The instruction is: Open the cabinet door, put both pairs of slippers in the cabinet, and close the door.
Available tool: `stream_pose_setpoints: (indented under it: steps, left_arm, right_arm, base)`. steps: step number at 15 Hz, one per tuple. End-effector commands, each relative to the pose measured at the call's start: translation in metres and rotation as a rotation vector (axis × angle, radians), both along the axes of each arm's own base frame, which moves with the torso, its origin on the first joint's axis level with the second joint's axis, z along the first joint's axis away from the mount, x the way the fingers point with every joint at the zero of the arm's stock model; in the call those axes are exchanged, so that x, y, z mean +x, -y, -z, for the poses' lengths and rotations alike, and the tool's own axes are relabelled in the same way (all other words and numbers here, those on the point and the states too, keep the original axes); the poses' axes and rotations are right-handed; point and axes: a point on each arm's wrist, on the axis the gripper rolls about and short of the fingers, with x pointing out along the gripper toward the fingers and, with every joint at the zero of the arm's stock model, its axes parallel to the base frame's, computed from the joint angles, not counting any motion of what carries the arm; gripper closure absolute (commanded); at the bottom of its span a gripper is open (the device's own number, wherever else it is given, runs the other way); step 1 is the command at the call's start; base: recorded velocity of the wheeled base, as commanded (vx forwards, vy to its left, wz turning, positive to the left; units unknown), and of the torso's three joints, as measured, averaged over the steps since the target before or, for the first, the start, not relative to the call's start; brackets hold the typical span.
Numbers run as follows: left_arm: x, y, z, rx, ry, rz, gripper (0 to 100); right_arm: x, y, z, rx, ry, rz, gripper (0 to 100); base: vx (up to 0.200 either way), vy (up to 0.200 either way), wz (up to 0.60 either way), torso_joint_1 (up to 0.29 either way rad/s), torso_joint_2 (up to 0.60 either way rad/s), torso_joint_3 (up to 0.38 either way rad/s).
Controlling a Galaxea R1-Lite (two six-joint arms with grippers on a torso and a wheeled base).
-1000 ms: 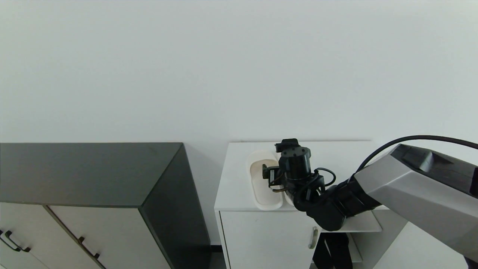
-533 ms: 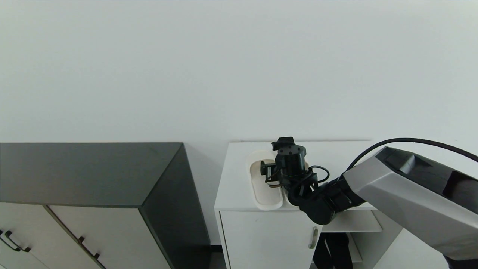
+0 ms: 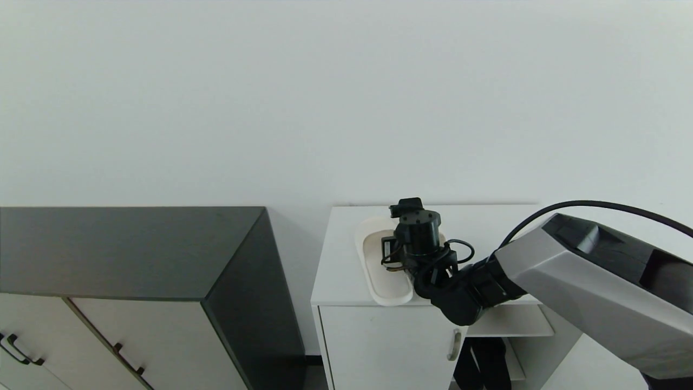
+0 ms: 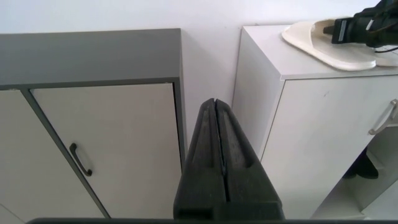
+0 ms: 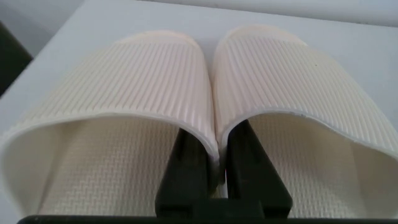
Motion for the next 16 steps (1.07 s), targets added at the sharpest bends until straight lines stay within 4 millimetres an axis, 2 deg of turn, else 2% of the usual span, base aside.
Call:
stream_pose_setpoints:
  steps: [1, 5, 6, 7, 8, 10, 16]
  left_arm:
    - [0.0, 0.0, 0.0, 0.0, -0.002, 0.0, 100]
    - [0.0, 0.0, 0.0, 0.0, 0.0, 0.0, 100]
    - [0.0, 0.0, 0.0, 0.0, -0.002, 0.0, 100]
    - [0.0, 0.0, 0.0, 0.0, 0.0, 0.0, 100]
    - [0.0, 0.0, 0.0, 0.0, -0.002, -0.001, 100]
    - [0.0, 0.0, 0.0, 0.0, 0.0, 0.0, 100]
    - [0.0, 0.0, 0.0, 0.0, 0.0, -0.003, 100]
  right_arm:
    - [-0.015, -0.002, -0.021, 0.021, 0.024, -0.024, 100]
    - [-0.055, 0.012, -0.046, 0.017, 0.014, -0.068, 100]
    - [-0.059, 0.014, -0.048, 0.016, 0.011, -0.069, 100]
    - [-0.083, 0.026, -0.054, 0.006, -0.003, -0.09, 100]
    - [-0.097, 0.035, -0.057, 0.002, -0.008, -0.101, 100]
    - [-0.114, 0.051, -0.059, -0.008, -0.026, -0.101, 100]
    - [-0.121, 0.047, -0.056, -0.009, -0.032, -0.118, 100]
  base:
    - [0.0, 0.0, 0.0, 0.0, 0.0, 0.0]
    - [0.0, 0.0, 0.0, 0.0, 0.0, 0.0]
    - [0.0, 0.0, 0.0, 0.0, 0.0, 0.0]
    - [0.0, 0.0, 0.0, 0.0, 0.0, 0.0]
    - [0.0, 0.0, 0.0, 0.0, 0.0, 0.0]
    - [0.0, 0.0, 0.0, 0.0, 0.0, 0.0]
    - [0.0, 0.0, 0.0, 0.0, 0.0, 0.0]
